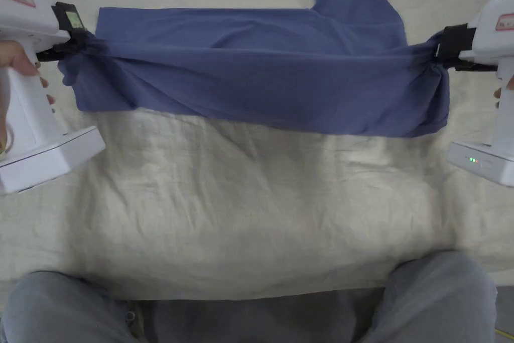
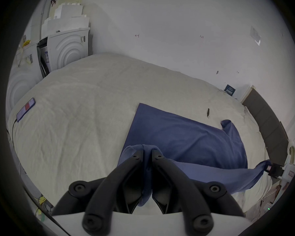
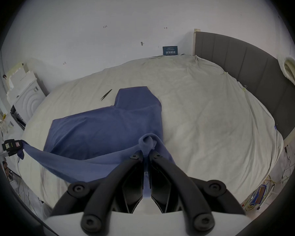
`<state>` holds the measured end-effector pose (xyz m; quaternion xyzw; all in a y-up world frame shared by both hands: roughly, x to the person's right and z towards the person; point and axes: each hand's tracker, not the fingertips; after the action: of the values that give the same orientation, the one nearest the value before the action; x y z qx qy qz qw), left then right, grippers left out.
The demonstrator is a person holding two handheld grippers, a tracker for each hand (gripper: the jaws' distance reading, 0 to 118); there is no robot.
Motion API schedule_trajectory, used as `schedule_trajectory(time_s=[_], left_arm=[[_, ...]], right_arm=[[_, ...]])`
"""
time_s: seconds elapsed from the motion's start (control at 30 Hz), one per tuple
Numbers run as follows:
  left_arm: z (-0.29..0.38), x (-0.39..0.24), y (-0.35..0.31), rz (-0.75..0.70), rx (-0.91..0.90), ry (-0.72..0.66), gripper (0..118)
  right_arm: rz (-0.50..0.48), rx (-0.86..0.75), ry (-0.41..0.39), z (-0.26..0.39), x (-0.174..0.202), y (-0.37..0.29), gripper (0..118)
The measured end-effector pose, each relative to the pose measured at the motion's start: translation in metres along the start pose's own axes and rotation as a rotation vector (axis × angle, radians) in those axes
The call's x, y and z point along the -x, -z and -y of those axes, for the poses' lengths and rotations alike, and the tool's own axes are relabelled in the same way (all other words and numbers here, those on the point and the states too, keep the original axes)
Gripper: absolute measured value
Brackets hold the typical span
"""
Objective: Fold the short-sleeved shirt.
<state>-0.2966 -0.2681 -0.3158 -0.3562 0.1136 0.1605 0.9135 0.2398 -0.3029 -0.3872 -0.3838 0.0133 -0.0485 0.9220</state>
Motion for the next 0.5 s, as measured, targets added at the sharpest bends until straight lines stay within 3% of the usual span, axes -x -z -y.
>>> schedule_trajectory(time_s=[0.23,0.27,0.4,0.5], left_arm=[[-0.022,-0.005,0.073,-0.059,0.071,0.044,6],[-0.024,-0.006,0.082,-0.06,0.078,0.051,6],[-0.025,-0.013,0.115,-0.108,0.115,0.107,7],[-0.021,-0.017,0.137,-0.138,0.145,0.168,17]], right_arm=[[0.044,0.03,-0.032,-0.036,0.005,0.074,4],[0.052,0.043,-0.03,-0.031,0.027,0.068,4],[0.067,0.09,-0.02,-0.032,0.041,0.095,4],[0.065,0.119,0.004,-0.031,0.045,0.115,4]])
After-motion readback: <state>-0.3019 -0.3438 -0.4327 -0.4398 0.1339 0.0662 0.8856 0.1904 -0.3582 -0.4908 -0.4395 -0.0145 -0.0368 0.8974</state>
